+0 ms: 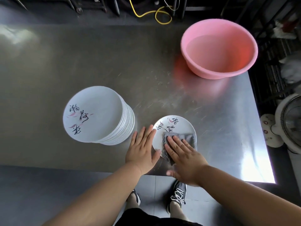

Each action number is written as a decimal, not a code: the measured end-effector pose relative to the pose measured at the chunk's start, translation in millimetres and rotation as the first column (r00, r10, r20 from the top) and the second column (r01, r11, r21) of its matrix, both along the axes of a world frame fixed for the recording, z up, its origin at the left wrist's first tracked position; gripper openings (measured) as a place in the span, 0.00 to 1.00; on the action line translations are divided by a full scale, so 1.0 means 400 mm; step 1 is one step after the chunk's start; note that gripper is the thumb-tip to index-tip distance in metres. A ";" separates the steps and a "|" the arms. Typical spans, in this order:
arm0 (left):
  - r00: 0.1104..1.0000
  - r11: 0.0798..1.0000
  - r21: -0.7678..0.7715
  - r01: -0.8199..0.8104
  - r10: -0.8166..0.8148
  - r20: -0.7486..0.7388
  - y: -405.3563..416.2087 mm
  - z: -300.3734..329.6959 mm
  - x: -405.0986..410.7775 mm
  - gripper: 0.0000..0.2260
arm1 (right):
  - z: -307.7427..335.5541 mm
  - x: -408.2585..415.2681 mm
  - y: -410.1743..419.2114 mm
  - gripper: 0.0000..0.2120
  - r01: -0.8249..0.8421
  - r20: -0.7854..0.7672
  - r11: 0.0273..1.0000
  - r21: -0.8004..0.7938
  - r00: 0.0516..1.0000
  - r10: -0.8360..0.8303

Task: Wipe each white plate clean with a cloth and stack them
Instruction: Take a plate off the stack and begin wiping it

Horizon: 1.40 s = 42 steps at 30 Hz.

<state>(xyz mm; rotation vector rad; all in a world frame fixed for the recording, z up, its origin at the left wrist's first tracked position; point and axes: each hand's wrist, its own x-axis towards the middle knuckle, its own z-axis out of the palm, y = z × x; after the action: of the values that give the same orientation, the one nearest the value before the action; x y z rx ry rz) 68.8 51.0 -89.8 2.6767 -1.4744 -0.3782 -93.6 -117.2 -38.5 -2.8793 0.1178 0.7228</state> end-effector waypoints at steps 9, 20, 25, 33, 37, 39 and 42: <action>1.000 0.999 0.049 0.004 -0.004 0.014 -0.002 0.005 0.001 0.37 | 0.014 0.024 -0.013 0.51 0.155 -0.027 0.988 -0.027 0.987 -0.156; 1.000 1.000 -0.005 -0.021 0.021 -0.002 -0.004 -0.002 -0.001 0.37 | 0.014 0.017 -0.040 0.47 0.233 -0.053 0.965 -0.121 0.969 -0.241; 1.000 0.999 -0.040 -0.016 0.016 -0.002 -0.002 0.005 -0.004 0.36 | 0.036 -0.092 0.032 0.43 0.144 0.102 0.990 -0.010 0.985 -0.142; 1.000 1.000 -0.026 -0.010 0.010 0.006 -0.001 -0.003 -0.002 0.36 | 0.019 0.083 -0.198 0.45 0.076 0.045 0.990 -0.122 0.996 -0.071; 1.000 1.000 -0.019 -0.016 0.016 0.001 -0.001 -0.002 0.000 0.36 | 0.011 0.079 -0.217 0.44 0.115 0.061 0.990 -0.082 0.992 -0.111; 1.000 1.000 -0.015 -0.016 0.016 -0.003 -0.001 0.000 -0.002 0.36 | 0.007 0.010 -0.183 0.44 0.193 0.107 0.981 -0.017 0.976 -0.190; 1.000 1.000 -0.017 -0.017 0.017 0.006 -0.001 0.001 -0.002 0.36 | 0.002 -0.066 -0.123 0.46 0.268 0.053 0.963 0.028 0.962 -0.269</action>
<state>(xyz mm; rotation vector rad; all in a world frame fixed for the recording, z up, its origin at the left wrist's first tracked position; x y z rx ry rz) 67.9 50.5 -89.6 2.6778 -1.4490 -0.3556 -120.0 -166.3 -37.7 -2.7825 0.4806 0.5861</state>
